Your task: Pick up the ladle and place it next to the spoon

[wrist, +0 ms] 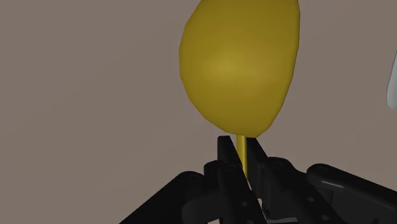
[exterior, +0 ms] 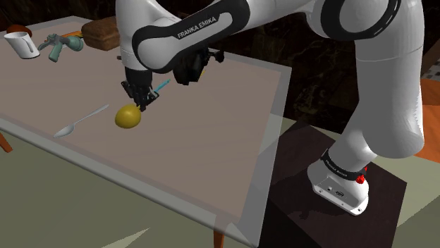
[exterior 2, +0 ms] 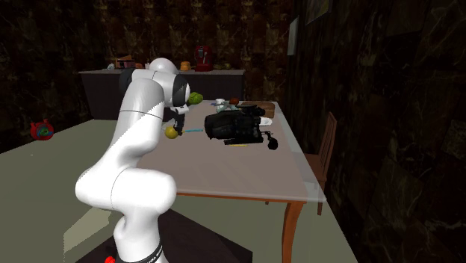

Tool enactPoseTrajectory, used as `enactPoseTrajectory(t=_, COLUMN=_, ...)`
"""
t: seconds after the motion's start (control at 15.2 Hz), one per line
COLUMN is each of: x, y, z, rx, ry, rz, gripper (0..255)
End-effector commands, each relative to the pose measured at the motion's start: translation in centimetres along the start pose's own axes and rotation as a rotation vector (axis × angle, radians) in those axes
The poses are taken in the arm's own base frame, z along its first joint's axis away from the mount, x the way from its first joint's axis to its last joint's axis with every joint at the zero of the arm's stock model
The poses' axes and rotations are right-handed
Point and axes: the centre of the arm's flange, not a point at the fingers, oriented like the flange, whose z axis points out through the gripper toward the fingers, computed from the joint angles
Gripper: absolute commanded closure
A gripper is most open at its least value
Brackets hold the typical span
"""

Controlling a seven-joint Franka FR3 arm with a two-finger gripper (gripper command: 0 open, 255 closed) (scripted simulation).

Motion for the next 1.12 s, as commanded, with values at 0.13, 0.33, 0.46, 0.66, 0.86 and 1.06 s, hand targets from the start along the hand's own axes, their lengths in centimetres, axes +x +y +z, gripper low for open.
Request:
enactPoseTrajectory(t=0.13, x=0.1, y=0.4, z=1.9, rx=0.001, ry=0.000, rz=0.000, gripper=255)
enactPoseTrajectory(t=0.33, x=0.1, y=0.4, z=1.9, rx=0.001, ry=0.000, rz=0.000, gripper=255)
enactPoseTrajectory(t=0.46, x=0.1, y=0.4, z=1.9, rx=0.001, ry=0.000, rz=0.000, gripper=255)
enactPoseTrajectory(t=0.66, x=0.2, y=0.4, z=1.9, rx=0.001, ry=0.000, rz=0.000, gripper=0)
enactPoseTrajectory(t=0.86, x=0.1, y=0.4, z=2.0, rx=0.001, ry=0.000, rz=0.000, gripper=0)
enactPoseTrajectory(t=1.06, x=0.1, y=0.4, z=0.6, rx=0.001, ry=0.000, rz=0.000, gripper=0)
